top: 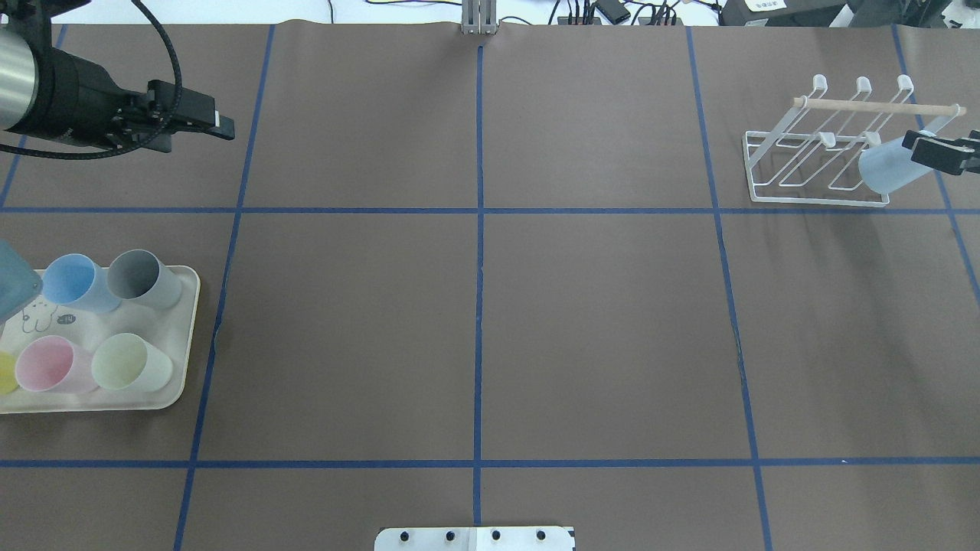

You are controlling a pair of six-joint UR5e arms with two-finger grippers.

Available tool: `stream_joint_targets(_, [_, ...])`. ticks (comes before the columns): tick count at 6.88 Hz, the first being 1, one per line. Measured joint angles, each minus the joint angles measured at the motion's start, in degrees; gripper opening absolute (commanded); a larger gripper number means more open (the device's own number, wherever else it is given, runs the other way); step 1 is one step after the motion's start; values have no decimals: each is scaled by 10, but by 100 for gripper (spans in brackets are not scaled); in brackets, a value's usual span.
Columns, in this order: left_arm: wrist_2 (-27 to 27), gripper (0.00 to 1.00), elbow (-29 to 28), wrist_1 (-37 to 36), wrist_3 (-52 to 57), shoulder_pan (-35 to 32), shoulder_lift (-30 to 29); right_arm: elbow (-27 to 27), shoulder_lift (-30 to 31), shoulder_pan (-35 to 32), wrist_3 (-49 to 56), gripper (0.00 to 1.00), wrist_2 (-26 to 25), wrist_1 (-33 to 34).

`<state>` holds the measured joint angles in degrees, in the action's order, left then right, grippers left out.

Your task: Transfer IKEA cup to right arm and place on rack

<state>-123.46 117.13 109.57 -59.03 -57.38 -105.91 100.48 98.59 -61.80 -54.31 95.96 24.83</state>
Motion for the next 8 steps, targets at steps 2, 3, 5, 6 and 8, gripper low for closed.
stream_joint_targets(2, [-1, 100, 15, -123, 194, -9, 12, 18, -48, -28, -61, 100, 100, 66])
stream_joint_targets(3, [-1, 100, 16, -165, 304, -28, 29, 31, -69, -33, -112, 100, 144, 89])
stream_joint_targets(5, [-11, 100, -2, -188, 466, -79, 71, 52, -119, -36, -252, 100, 205, 101])
stream_joint_targets(6, [-16, 100, -23, -186, 498, -92, 85, 55, -142, -36, -306, 100, 230, 102])
stream_joint_targets(8, [-19, 100, -71, -181, 514, -97, 101, 57, -174, -34, -371, 100, 248, 97])
